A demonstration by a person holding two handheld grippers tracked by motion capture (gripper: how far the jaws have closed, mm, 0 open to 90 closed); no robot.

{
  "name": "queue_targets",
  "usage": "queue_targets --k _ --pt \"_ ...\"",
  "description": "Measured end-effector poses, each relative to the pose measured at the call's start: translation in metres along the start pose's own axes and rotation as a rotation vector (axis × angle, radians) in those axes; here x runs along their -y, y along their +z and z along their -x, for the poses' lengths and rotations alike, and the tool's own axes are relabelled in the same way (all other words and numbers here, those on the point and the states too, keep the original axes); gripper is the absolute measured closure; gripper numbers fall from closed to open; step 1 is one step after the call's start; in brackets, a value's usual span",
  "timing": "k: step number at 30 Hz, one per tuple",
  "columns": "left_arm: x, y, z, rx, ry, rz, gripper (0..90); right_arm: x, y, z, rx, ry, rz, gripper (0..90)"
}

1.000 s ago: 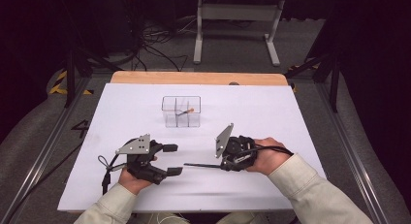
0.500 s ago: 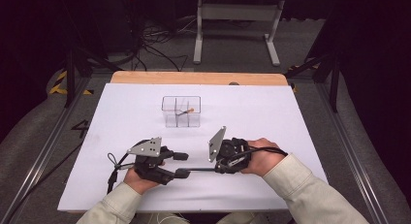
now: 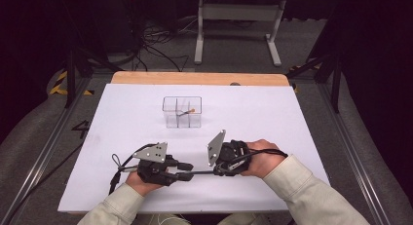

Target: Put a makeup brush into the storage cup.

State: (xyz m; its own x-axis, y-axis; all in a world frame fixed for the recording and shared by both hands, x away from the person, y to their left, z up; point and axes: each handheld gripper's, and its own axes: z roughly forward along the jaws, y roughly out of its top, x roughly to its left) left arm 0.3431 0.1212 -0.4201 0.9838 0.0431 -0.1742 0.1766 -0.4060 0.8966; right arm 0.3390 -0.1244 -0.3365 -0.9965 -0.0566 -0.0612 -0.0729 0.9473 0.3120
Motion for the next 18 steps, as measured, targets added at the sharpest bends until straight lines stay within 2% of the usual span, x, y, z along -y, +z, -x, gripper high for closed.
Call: queue_targets --k 5,10,15,18 --pt "0.0001 -0.0002 0.0008 -0.004 0.009 -0.012 73.5 -0.0005 0.0 -0.001 0.007 -0.006 -0.001 83.6" --pt "0.0008 0.0026 0.0008 0.001 0.014 -0.026 74.7 -0.0006 -0.0009 -0.0014 0.006 -0.015 0.008 83.6" --pt "0.0006 0.0032 0.0019 0.005 0.034 -0.045 82.8 -0.0003 -0.0006 -0.0004 0.009 -0.012 0.014 83.6" --pt "0.001 0.0037 0.0018 0.005 0.034 -0.052 83.3 0.0001 0.0 0.0001 0.005 -0.01 0.015 83.6"
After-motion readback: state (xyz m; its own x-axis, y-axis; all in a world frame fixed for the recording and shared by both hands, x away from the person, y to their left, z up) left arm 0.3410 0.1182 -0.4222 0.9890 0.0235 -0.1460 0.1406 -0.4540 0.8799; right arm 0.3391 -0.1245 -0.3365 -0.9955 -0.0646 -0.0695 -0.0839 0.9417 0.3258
